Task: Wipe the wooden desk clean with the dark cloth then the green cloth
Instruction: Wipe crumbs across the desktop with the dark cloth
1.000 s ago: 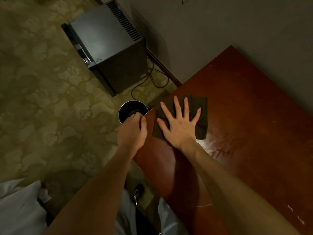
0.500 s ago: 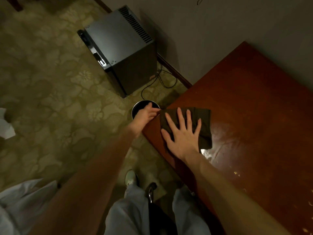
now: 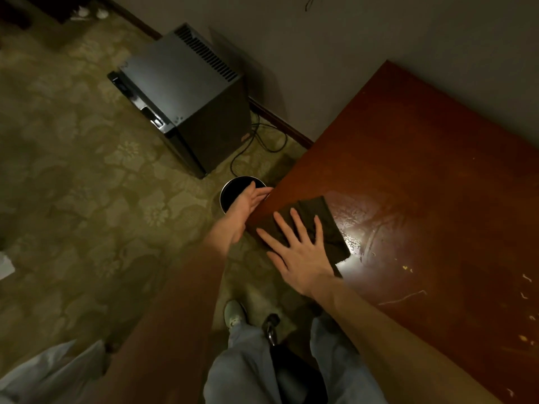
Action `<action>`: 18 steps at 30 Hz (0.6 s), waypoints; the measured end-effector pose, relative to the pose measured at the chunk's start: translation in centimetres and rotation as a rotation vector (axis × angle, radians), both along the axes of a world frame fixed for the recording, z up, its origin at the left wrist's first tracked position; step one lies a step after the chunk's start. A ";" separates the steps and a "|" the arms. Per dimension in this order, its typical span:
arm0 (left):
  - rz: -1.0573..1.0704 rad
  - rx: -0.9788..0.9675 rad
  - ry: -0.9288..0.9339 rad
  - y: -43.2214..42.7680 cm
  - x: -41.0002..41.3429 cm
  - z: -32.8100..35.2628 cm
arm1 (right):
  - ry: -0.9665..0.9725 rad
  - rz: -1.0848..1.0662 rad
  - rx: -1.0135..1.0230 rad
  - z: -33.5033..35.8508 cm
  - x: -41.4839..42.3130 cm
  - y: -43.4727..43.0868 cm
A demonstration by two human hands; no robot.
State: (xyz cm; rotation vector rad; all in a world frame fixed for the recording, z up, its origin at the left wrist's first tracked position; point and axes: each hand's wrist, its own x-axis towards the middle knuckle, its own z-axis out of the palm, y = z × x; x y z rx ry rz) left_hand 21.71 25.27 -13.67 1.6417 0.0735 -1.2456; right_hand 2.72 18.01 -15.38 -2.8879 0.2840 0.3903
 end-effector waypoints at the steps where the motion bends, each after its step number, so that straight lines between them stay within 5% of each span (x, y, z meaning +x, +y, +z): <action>1: -0.010 0.006 -0.006 0.1 0.0 -0.4 | -0.004 -0.003 0.008 0.1 1.5 0.2; 7: 0.014 0.075 -0.066 -0.1 0.0 -1.2 | 0.010 0.000 0.023 0.6 3.9 -0.3; 13: -0.237 0.263 -0.542 -1.6 -2.5 0.2 | -0.011 -0.123 0.042 0.5 -4.1 -1.8; 18: -0.678 0.454 -0.924 -2.5 -5.5 0.1 | 0.000 -0.122 0.048 0.5 -3.1 -5.2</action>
